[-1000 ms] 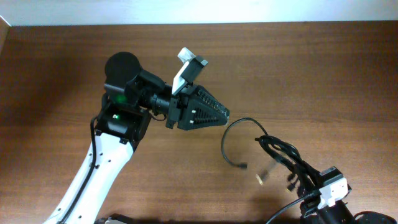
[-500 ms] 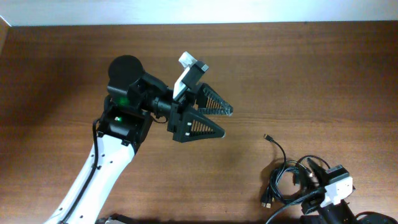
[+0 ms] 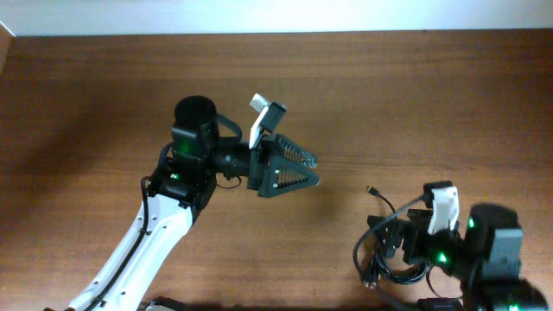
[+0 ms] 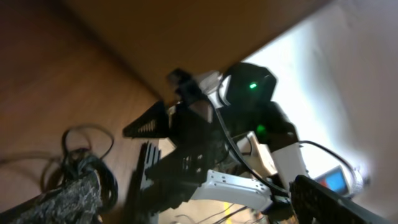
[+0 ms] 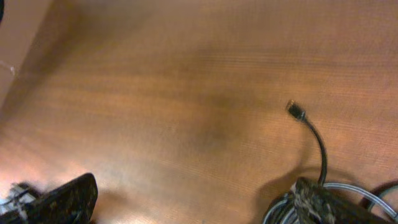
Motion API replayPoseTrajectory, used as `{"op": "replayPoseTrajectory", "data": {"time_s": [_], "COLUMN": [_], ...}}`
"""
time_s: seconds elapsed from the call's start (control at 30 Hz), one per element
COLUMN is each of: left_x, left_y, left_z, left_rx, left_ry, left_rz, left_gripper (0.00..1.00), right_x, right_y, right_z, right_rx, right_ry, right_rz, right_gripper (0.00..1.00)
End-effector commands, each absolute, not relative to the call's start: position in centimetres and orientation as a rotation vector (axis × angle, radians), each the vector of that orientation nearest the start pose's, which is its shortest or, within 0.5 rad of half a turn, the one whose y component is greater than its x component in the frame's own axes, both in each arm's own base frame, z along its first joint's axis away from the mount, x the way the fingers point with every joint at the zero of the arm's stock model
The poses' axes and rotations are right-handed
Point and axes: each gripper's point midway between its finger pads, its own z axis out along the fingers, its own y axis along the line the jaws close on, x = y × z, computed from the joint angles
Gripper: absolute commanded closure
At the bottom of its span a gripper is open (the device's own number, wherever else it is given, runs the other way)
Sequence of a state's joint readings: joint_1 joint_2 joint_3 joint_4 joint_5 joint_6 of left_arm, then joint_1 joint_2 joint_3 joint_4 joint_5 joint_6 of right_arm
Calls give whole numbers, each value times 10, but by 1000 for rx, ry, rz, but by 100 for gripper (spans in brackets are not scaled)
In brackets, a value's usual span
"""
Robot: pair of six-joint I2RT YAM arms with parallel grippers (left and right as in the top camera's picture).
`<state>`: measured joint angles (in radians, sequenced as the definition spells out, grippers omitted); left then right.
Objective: Untangle cables
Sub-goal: 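Grasp the dropped cable bundle with the right gripper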
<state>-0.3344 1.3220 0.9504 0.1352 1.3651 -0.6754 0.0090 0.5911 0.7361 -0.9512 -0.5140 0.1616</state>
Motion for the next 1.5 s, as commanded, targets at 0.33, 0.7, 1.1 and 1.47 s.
{"op": "replayPoseTrajectory", "data": {"time_s": [0.33,0.7,1.1,1.47], "left_x": [291,286,280,275], "left_y": [-200,-195,-193,-192], "left_z": [167,160,156,152], "left_rx": [260,289,279,271], "left_ry": [2505,2537,2573,2599], "left_rz": [-983,-942,-940,-939], "left_gripper": [1,1,1,1], "right_x": [167,177,191,187], "right_y": [85,50,48,37], "right_z": [146,74,30,5], "right_rx": [131,794,1000,1104], "right_ry": [2888,3206,3275,3206], "right_rz": [775,414,341,227], "right_gripper": [1,1,14,27]}}
